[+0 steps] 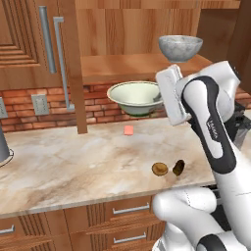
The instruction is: Pick both bowls and place them on the counter. Then place the bread in one bowl and place the sweet potato in the other bowl.
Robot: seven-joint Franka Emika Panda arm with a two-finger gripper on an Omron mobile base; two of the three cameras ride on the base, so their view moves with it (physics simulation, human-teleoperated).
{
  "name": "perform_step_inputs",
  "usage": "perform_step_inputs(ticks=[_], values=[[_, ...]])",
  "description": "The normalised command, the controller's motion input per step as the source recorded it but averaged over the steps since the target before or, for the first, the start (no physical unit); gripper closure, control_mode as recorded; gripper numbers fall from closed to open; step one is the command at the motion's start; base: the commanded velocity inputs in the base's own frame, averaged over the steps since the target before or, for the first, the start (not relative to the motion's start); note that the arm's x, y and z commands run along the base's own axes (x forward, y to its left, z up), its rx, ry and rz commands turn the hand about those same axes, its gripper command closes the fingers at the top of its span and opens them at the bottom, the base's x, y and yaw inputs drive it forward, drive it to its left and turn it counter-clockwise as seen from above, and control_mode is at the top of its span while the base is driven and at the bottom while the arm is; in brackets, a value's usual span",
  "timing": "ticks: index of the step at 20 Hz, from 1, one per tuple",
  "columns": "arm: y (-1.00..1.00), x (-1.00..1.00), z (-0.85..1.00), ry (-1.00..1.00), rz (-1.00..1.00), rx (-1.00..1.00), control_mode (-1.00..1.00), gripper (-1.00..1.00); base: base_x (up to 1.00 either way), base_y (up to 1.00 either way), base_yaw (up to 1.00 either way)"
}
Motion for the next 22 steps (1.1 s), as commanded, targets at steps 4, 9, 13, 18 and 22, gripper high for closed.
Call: perform_step_inputs(ticks=[4,9,13,18,22], values=[[0.09,-0.63,-0.88,0.20,0.00,0.00,-1.00,1.00,0.00,0.00,0.00],[0.25,-0.12,-0.88,0.03,-0.03,0.02,-1.00,1.00,0.00,0.00,0.00],[0.38,0.33,-0.81,0.00,-0.05,0.03,-1.00,1.00,0.00,0.00,0.00],[0.40,0.58,-0.76,0.01,-0.01,0.00,-1.00,1.00,0.00,0.00,0.00],[0.26,0.80,-0.55,0.01,0.00,0.01,-1.00,1.00,0.00,0.00,0.00]])
